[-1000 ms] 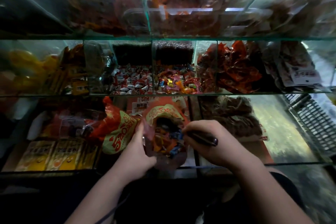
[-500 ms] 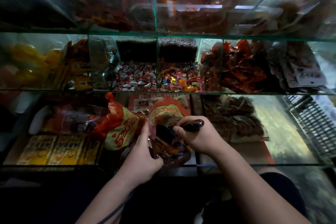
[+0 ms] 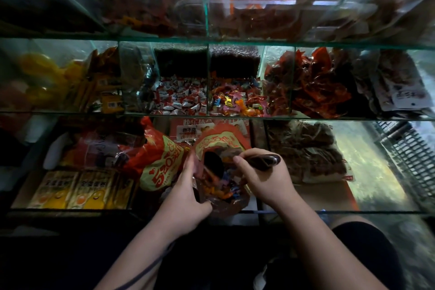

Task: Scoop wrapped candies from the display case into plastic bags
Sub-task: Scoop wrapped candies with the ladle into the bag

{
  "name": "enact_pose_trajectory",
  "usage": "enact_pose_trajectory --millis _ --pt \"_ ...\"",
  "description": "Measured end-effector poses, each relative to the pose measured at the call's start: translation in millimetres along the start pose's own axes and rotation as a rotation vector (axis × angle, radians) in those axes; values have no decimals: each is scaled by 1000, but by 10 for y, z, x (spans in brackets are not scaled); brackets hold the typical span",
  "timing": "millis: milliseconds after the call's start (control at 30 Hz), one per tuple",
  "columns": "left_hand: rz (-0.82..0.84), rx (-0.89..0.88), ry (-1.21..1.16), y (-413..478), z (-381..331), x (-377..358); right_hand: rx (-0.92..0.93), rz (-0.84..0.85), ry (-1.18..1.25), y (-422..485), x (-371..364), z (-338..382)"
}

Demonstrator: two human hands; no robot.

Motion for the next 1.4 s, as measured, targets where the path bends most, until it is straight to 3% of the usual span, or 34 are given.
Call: enact_pose_trajectory --millis 333,500,667,1033,1233,1300,1400 --pt "18 11 -12 -8 5 -49 -91 118 -167 38 -301 -228" --pt "2 -8 -23 -46 -58 -9 -232 -14 119 102 -21 -277" --pt "7 -17 -25 -53 -72 25 -356 -272 512 -40 80 -419" --pt "-29 -6 101 -66 -164 114 -375 -389 660 -128 353 -455" --pt "-158 2 160 -86 -285 235 -359 -407 758 -270 564 -369" --pt "-257 28 254 -135 -371 304 -341 -403 801 -332 642 -324" --pt "-465 -116 375 -258 -675 398 -302 -421 811 -427 775 -220"
Point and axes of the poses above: each hand's wrist, its own y-axis towards the middle knuckle, its own x-axis out of the back of the hand, z = x × y, the point moved 8 cm from there along y, towards the middle knuckle, and after that the axes turned 15 degrees about y, right-handed, at the moved point
